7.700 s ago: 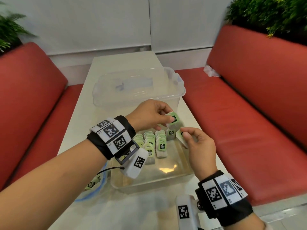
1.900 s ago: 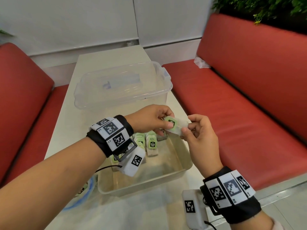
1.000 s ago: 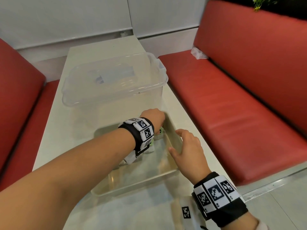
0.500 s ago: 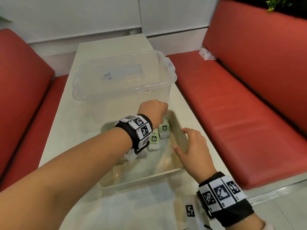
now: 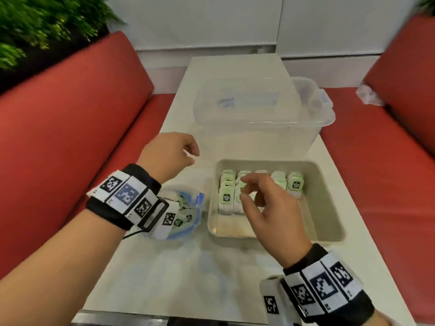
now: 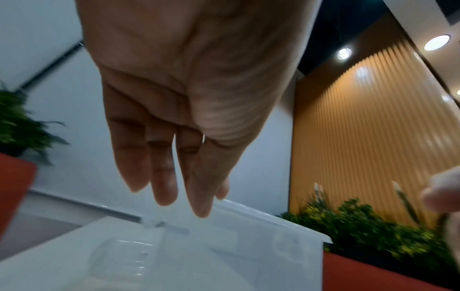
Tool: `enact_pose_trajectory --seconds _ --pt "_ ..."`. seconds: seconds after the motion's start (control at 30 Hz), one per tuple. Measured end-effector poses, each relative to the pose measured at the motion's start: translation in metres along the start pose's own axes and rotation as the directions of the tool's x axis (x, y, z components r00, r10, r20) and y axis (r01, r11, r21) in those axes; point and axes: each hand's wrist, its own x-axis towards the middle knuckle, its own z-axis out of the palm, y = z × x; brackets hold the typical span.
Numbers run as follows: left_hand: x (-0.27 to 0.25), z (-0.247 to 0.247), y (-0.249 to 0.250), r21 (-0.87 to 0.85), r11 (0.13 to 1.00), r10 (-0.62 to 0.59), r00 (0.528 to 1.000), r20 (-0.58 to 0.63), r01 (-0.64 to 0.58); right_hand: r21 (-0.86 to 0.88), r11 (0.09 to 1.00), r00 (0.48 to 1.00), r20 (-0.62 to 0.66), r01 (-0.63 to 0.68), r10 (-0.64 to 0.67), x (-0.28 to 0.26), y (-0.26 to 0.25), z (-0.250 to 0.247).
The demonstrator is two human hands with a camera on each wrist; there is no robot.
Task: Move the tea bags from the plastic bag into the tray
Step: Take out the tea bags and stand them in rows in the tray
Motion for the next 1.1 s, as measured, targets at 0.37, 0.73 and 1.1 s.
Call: enact_pose_trajectory --seconds 0.37,0.73,1.1 --pt "-0.062 0.048 -0.104 0.036 0.992 -0.125 0.954 0.271 0.12 -0.348 0.934 0.754 0.634 0.077 0.174 -0.017 -0.042 0.115" --pt "-0.079 0.072 -0.122 -0.173 0.983 -0.019 0.981 0.191 0.053 -0.712 0.702 0.794 0.42 -0.011 0.439 0.016 -0.062 0.184" --pt "-0.075 0.077 -0.138 -0.168 0.985 0.001 0.977 0.213 0.035 -0.56 0.811 0.806 0.394 -0.171 0.442 0.017 -0.047 0.198"
